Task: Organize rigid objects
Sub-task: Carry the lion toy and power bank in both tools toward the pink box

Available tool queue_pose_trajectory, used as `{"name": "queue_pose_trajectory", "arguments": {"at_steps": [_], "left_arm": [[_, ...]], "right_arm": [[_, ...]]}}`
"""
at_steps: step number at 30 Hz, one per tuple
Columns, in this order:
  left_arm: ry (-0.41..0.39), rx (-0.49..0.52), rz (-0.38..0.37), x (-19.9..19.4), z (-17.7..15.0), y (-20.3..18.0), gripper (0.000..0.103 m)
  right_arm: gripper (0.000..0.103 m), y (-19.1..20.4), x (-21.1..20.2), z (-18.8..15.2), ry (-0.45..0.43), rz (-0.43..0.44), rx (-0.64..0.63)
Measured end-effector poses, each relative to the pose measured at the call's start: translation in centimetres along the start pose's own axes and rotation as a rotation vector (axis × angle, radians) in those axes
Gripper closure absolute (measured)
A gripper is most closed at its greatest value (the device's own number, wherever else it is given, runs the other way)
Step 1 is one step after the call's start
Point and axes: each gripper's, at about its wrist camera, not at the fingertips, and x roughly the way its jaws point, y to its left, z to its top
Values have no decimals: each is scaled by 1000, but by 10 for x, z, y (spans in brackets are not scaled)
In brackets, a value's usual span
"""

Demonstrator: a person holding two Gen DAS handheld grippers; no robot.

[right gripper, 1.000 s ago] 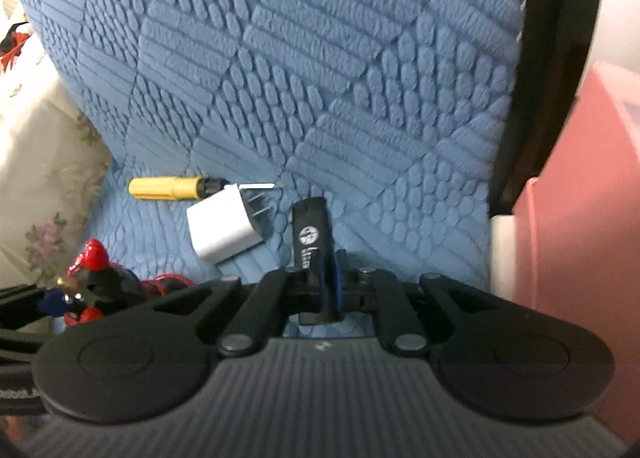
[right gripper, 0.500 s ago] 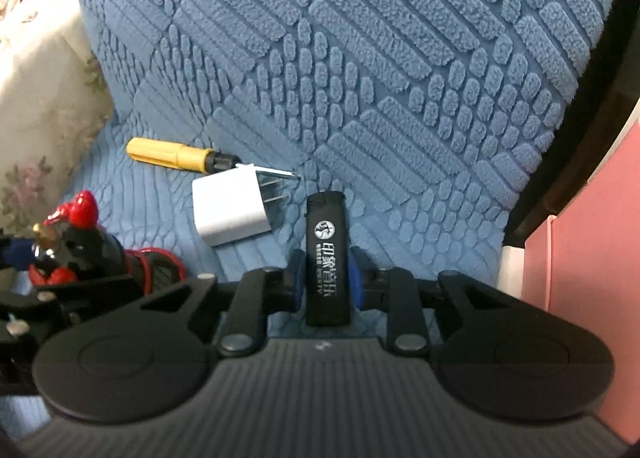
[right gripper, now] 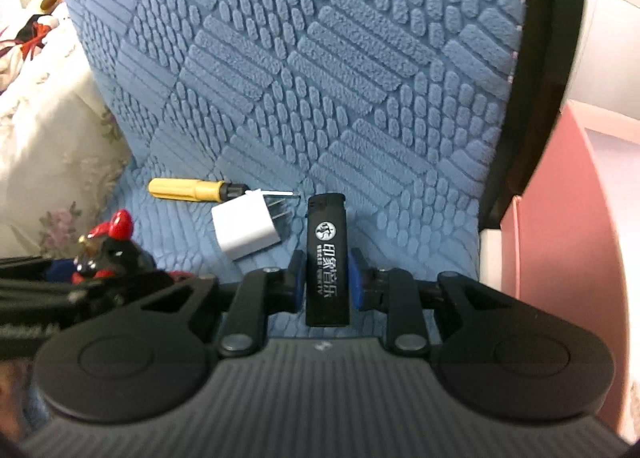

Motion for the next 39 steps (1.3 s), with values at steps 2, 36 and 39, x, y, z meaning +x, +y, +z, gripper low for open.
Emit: {"name": "queue_pose_trajectory", "arguments": {"at_steps": [2, 36, 39], "left_arm": [[-16, -1, 11, -6, -2, -1, 28], [-28, 39, -26, -106, -57, -49, 28], [-31, 50, -39, -117, -56, -55, 28]], "right_arm": [[78, 2, -10, -4, -5, 1, -2], [78, 29, -147, -65, -83, -63, 85], [77, 27, -161, -65, -98, -75, 96]]}}
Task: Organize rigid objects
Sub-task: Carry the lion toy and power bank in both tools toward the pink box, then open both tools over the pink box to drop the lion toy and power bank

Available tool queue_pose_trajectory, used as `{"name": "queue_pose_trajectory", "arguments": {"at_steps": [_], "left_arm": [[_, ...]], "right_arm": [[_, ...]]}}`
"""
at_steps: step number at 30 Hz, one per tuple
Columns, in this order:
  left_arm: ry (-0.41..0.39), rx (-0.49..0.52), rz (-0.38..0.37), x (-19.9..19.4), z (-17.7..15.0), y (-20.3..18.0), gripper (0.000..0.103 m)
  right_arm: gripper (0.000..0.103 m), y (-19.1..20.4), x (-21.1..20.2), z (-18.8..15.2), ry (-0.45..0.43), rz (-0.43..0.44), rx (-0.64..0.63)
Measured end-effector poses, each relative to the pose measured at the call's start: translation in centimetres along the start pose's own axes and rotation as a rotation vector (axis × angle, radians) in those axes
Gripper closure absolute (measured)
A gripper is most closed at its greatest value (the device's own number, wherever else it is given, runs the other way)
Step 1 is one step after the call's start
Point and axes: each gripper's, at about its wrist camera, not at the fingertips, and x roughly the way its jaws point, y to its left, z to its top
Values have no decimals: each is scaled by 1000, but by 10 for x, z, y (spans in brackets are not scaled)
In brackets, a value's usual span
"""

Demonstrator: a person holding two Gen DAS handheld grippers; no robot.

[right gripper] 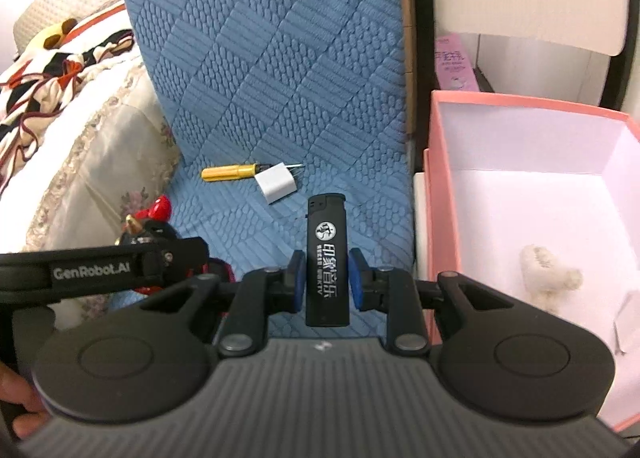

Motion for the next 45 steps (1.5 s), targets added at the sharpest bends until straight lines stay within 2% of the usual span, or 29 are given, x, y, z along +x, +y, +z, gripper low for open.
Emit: {"name": "queue_pose_trajectory", "arguments": {"at_steps": [16, 26, 35, 45], "left_arm": [[-42, 32, -99, -55, 21, -56, 28], [-102, 56, -147, -78, 45, -114, 28], [-145, 63, -172, -82, 64, -162, 28], [-140, 85, -176, -66, 58, -203, 28]], "right_arm": [[77, -20, -75, 29, -96, -27, 37], [77, -42, -110, 58, -157, -10, 19], [77, -80, -137, 84, -213, -34, 19], [77, -124, -144, 82, -211, -50, 24]]}}
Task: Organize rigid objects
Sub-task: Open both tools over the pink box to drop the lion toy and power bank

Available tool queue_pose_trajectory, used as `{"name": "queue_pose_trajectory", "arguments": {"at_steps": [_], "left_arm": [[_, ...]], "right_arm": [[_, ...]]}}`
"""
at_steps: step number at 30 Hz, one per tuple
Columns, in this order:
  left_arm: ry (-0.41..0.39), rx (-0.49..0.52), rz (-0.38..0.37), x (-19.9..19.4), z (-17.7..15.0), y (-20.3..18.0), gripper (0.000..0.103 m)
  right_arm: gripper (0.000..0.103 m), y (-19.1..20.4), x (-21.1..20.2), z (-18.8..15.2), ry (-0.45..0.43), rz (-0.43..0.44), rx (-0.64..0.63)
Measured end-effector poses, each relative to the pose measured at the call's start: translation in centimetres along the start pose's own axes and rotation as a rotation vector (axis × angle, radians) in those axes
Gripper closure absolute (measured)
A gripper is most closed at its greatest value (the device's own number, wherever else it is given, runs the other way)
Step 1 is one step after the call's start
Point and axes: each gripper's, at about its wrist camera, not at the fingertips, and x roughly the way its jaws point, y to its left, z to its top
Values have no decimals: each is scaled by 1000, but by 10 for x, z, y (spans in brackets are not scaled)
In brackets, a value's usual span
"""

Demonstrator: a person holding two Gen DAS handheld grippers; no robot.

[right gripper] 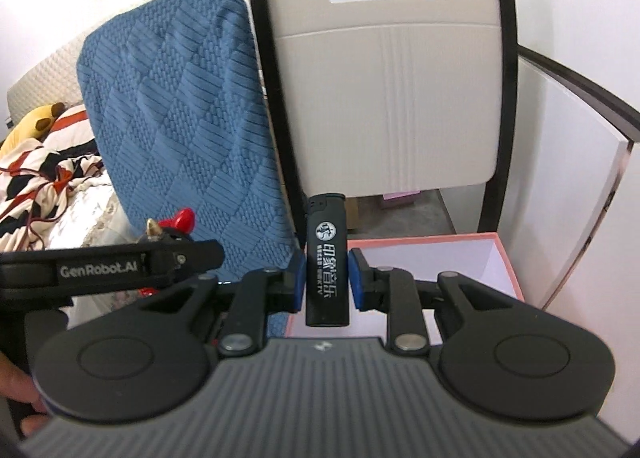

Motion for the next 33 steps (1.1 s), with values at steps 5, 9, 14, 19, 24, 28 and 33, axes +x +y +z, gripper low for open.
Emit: {"name": "queue_pose_trajectory", "arguments": {"at_steps": [5, 9, 14, 19, 24, 28, 33], "left_arm": [[43, 22, -1, 26, -14, -17, 28], [94, 30, -3, 50, -28, -24, 28], [162, 36, 1, 80, -48, -30, 28], [228, 47, -1, 110, -70, -38, 28], [283, 51, 11, 133, -85, -41, 28], [309, 55, 22, 146, -92, -42, 28], [323, 59, 24, 155, -95, -42, 28]], "right_arm": [[77, -23, 7, -14, 29, -9, 16], [77, -43, 19, -30, 74, -18, 37], [77, -68, 36, -58, 143, -39, 65], [77, -94, 54, -85, 216, -50, 113], [77, -111, 73, -106, 277, -47, 137], [77, -118, 88, -115, 312, -41, 146], [77, -122, 99, -123, 334, -28, 152]]}}
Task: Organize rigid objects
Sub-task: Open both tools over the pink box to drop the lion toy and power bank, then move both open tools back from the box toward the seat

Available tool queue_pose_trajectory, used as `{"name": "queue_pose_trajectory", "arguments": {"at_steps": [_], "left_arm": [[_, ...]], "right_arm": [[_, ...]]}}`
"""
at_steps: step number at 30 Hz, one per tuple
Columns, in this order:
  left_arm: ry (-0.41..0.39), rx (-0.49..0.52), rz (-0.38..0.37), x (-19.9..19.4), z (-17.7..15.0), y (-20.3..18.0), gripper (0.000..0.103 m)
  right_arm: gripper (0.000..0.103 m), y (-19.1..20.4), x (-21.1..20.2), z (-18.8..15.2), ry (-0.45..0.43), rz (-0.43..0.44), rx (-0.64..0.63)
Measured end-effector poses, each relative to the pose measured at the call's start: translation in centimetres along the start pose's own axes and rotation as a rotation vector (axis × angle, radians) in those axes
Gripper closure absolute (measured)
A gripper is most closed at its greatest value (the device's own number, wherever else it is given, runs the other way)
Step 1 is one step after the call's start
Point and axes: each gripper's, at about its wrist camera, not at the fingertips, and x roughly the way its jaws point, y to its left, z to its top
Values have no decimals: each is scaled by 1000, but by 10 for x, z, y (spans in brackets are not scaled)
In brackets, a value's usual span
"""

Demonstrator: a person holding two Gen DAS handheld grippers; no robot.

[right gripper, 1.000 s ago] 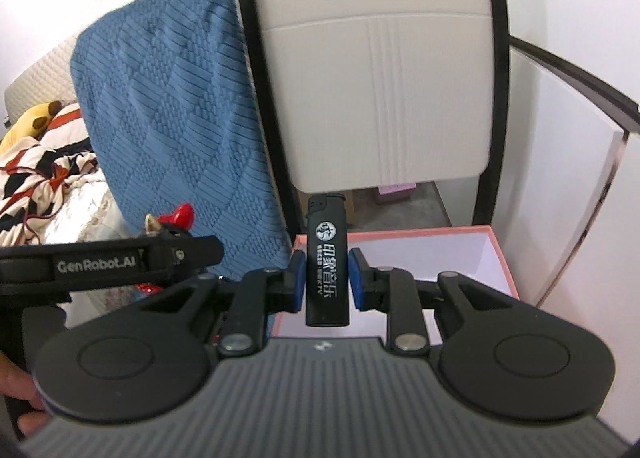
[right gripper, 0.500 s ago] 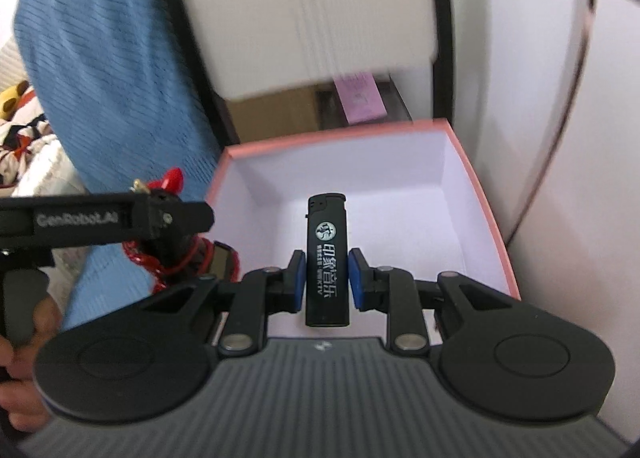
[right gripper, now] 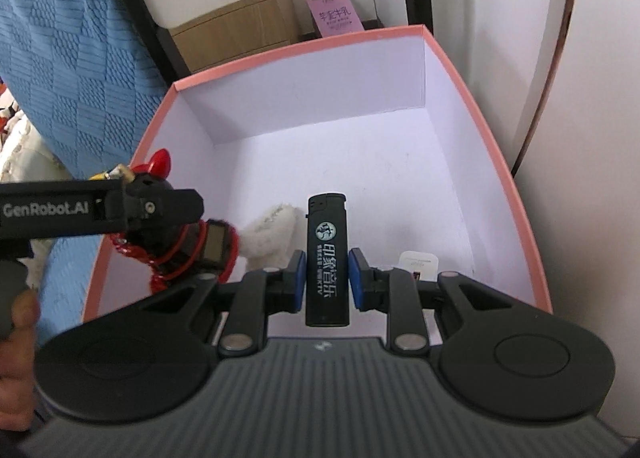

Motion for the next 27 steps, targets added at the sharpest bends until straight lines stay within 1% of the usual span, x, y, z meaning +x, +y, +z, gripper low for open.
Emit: {"name": "queue_pose_trajectory", "arguments": {"at_steps": [6, 8, 10, 11, 12, 19, 27], "left_arm": [[7, -1, 9, 1, 0, 3, 27], [10, 4, 6, -3, 1, 4, 26], [-4, 6, 6, -9, 2, 4, 25], [-10, 12, 3, -13, 3, 4, 25], [-17, 17, -1, -18, 4, 3, 25], [-92, 35, -28, -66, 7, 6, 25], [-207, 28, -44, -136, 7, 22, 25]], "right_arm": [[77, 1, 6, 3, 6, -6, -5], [76, 3, 3, 4, 3, -32, -7], [76, 3, 1, 7, -5, -47, 5], [72, 2, -2, 8, -8, -47, 16], [71, 1, -4, 8, -12, -47, 27], [71, 13, -44, 9, -79, -42, 30], [71, 52, -99, 10, -169, -43, -20]]}}
